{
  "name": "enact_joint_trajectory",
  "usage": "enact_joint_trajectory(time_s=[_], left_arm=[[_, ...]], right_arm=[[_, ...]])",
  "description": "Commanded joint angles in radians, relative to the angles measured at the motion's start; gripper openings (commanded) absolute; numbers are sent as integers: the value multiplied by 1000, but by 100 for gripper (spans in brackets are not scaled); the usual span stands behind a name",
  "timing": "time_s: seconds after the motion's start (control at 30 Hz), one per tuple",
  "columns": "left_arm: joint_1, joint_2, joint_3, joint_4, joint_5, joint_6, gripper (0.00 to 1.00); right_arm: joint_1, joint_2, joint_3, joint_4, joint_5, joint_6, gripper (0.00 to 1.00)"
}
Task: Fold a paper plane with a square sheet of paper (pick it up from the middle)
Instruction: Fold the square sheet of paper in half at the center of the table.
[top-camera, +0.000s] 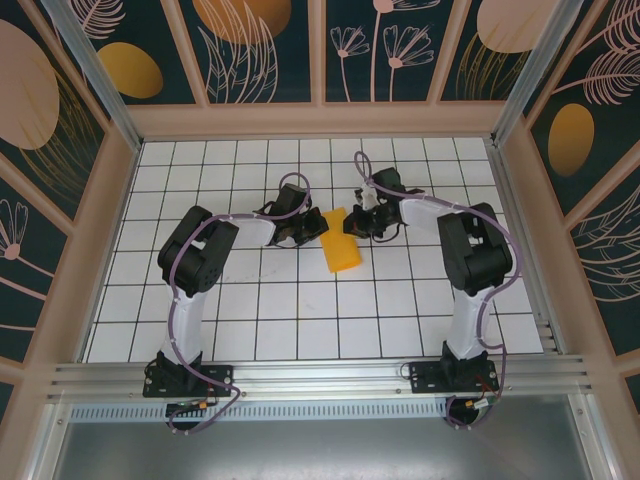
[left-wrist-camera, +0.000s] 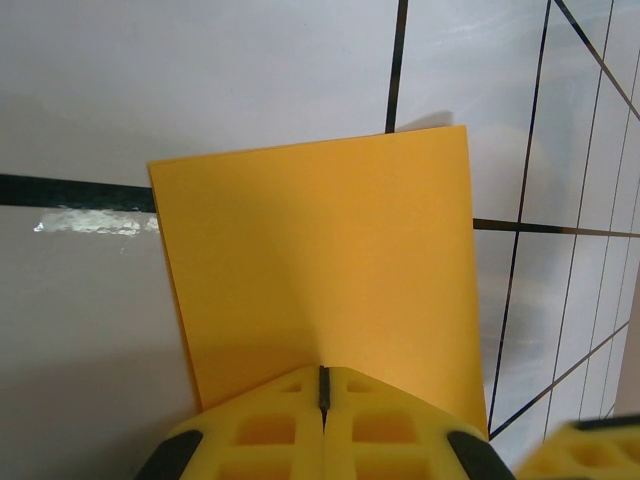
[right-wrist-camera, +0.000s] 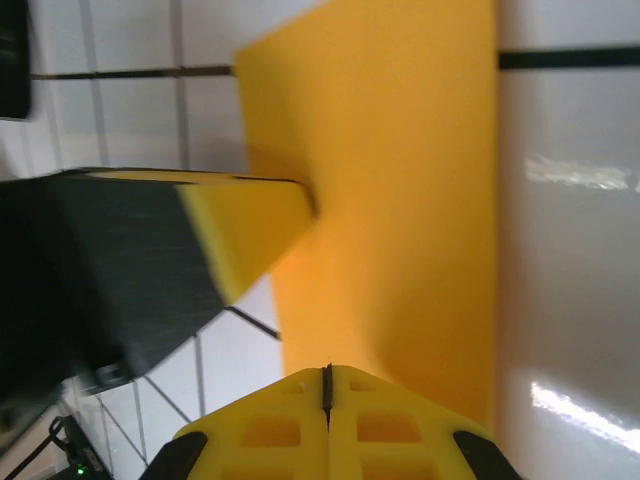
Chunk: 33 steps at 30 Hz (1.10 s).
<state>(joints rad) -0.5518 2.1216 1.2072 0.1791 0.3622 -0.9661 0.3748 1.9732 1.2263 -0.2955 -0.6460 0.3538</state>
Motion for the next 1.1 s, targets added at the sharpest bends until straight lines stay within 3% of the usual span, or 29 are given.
enact_joint_trajectory(time_s=[0.0,0.3,0.57,0.8,1.07], left_arm=[[0,135,-74,-236,-121,19,0],[1,135,-71,-249,-130,17,0],[0,132,-71,-254,-135,22,0],[0,123,-67,-249,-131,29,0],[0,126,-61,-251,-124,30,0]], right_arm=[[1,46,-2,-39,3,4,0],[-33,-31,-184,-16,74,-34,0],[-90,-190,-388,27,86,-12,0],[-63,-290,-273,43,81,13,0],[1,-52,-52,76,68,53,0]])
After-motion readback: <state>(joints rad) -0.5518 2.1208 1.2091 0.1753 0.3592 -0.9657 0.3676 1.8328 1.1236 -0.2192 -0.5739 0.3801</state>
